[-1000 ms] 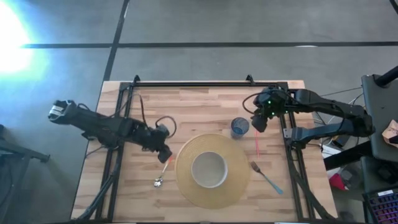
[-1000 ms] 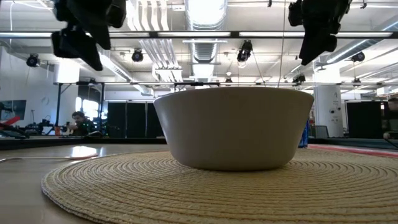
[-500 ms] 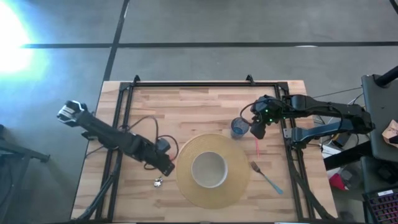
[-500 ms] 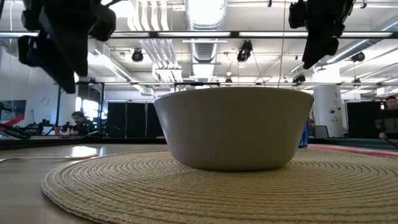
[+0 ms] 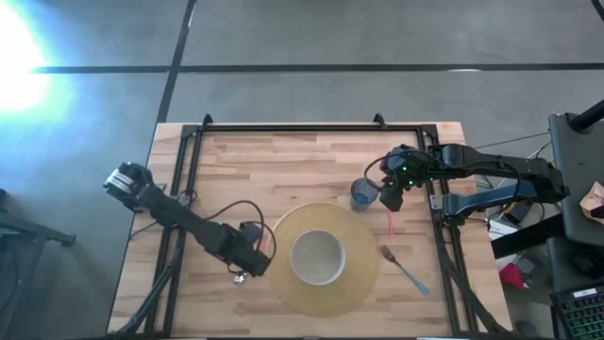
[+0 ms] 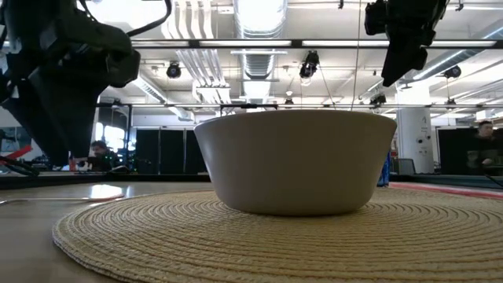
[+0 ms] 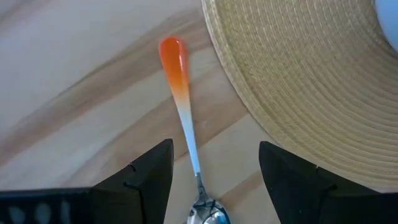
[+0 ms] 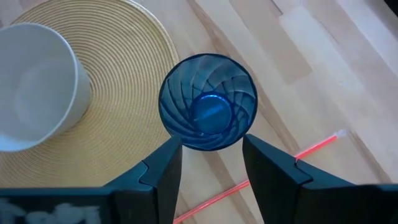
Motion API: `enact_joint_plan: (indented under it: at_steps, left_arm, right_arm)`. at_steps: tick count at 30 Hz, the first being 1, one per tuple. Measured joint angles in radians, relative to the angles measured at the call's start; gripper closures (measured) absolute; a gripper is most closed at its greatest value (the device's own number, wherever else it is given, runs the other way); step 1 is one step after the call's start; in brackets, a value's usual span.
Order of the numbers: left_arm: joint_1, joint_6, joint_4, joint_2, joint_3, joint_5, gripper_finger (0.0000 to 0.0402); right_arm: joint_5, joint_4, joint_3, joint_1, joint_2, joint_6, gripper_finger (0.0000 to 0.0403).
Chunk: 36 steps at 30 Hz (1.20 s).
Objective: Pick & Place Utensil
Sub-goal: Put the orange spoon into the white bowl on the brown placemat
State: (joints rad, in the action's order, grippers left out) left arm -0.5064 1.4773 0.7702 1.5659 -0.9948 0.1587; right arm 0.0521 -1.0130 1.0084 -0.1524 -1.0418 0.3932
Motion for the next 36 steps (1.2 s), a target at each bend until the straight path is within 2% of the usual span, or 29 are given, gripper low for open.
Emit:
enact_joint_plan:
  at_steps: [19,30,36]
  left_arm:
    - [-0.044,0.080,0.024,0.116,-0.019,-0.011,0.0175]
    - [-0.057,0.103,0.024,0.175,-0.021,-0.011,0.0175]
    - [-0.060,0.106,0.030,0.181,-0.022,-0.010,0.0205]
  right_arm:
    - [0.000,0.000,0.000,0.000,0.000,-0.004,0.0255]
    - [0.000,0.000,0.000,0.000,0.000,-0.004,0.0246]
    - [0.000,0.001,0.000,0.000,0.000,-0.004,0.0251]
